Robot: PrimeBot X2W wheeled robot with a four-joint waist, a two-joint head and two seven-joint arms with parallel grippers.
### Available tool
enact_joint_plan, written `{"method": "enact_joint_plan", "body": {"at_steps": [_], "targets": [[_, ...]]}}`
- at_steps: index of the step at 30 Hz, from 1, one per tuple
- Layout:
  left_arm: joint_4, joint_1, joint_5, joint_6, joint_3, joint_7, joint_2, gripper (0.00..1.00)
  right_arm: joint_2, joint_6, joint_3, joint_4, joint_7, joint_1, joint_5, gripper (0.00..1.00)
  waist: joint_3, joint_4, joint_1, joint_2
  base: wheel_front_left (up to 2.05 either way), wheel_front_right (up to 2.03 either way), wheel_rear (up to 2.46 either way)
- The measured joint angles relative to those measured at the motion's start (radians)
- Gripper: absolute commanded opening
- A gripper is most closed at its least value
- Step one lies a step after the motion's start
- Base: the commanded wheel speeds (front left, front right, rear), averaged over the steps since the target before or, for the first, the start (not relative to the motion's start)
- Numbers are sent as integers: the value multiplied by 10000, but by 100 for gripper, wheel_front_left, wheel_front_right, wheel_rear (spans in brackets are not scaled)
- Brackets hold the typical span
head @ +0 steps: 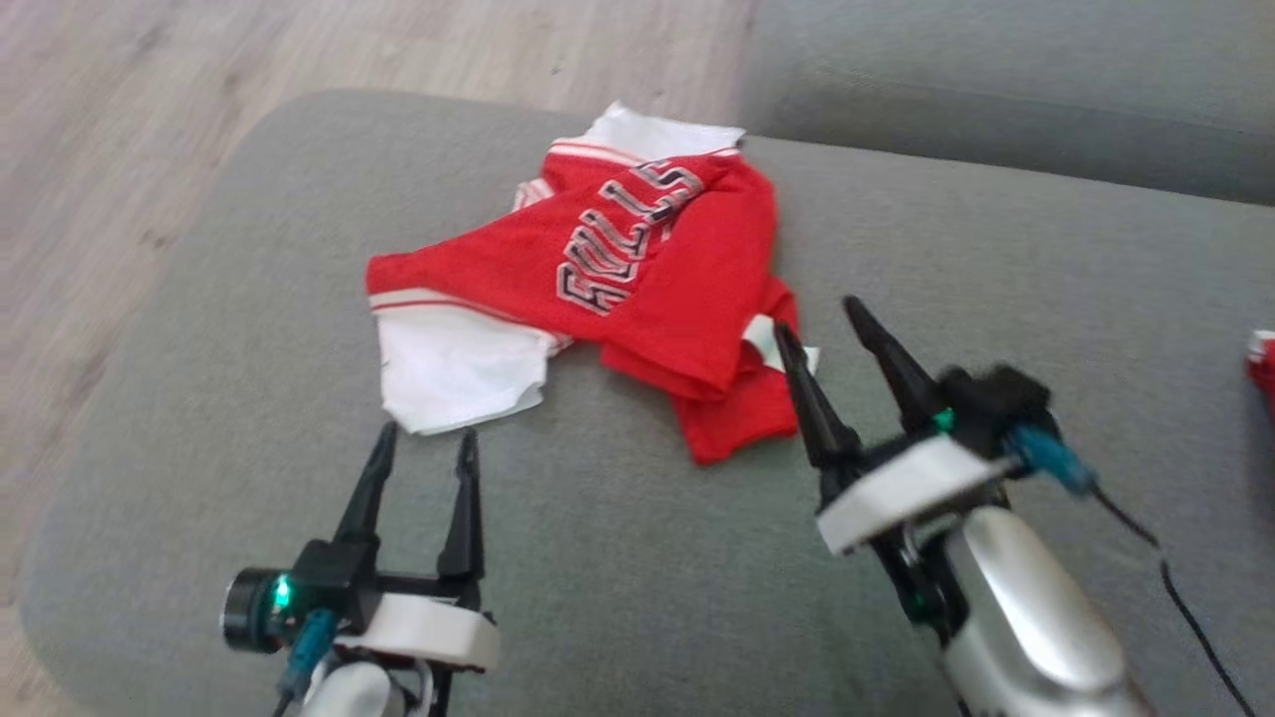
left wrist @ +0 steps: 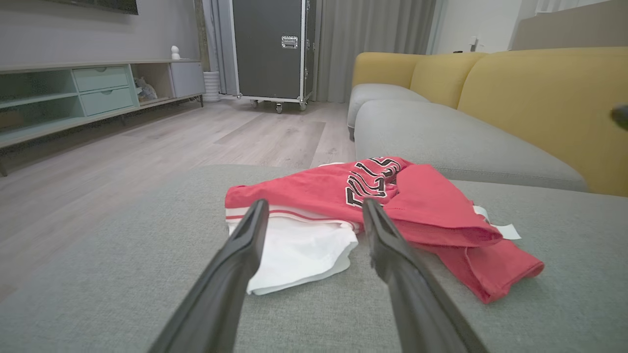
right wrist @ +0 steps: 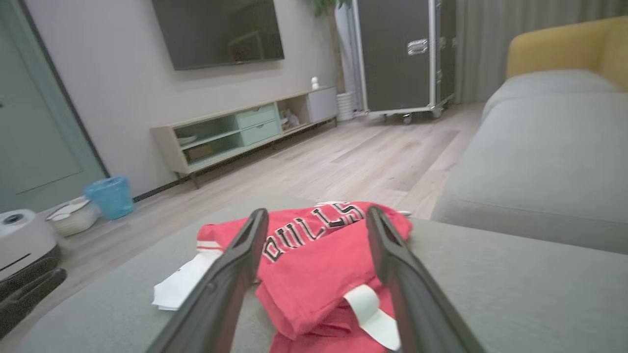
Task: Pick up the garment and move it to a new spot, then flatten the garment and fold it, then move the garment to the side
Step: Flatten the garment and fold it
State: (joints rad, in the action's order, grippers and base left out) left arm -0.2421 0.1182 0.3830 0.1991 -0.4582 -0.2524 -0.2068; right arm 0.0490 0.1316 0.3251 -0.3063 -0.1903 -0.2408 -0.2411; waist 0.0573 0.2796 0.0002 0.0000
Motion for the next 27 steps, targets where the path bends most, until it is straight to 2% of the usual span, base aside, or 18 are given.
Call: {"method": "enact_joint_plan", "body": {"at_steps": [6, 7, 9, 17, 21, 22, 23, 27], "targets": [[-236, 340, -265, -343, 77, 0, 495, 100, 15, -2, 479, -2667, 1099, -1506, -2052, 100, 359, 673, 0, 0, 0, 0, 0], [-309, 517, -339, -424, 111, 0, 648, 100, 50, 0, 523, -3557, 1266, -1789, -2608, 100, 459, 926, -1, 0, 0, 0, 0], [-364, 600, -370, -518, 169, 0, 752, 100, 79, 0, 658, -4247, 1292, -2090, -3080, 100, 555, 1162, -1, 0, 0, 0, 0], [-585, 605, -685, -857, 414, 0, 1045, 100, 102, -2, 1557, -5900, 1137, -3232, -4775, 100, 954, 1671, -1, 0, 0, 0, 0], [-644, 612, -763, -951, 481, 0, 1223, 100, 121, -2, 2266, -6309, 855, -3547, -5193, 100, 1108, 1746, -1, 0, 0, 0, 0], [-656, 613, -771, -974, 500, 0, 1244, 100, 121, -2, 2418, -6403, 779, -3638, -5285, 39, 1138, 1748, -2, 0, 0, 0, 0], [-675, 614, -823, -1001, 537, 0, 1266, 100, 123, 0, 2543, -6460, 633, -3716, -5371, 0, 1163, 1746, -2, 0, 0, 0, 0], [-744, 615, -943, -1035, 736, 0, 1325, 100, 121, 0, 2894, -6742, 130, -4056, -5597, 0, 1140, 1620, -2, 0, 0, 0, 0]]}}
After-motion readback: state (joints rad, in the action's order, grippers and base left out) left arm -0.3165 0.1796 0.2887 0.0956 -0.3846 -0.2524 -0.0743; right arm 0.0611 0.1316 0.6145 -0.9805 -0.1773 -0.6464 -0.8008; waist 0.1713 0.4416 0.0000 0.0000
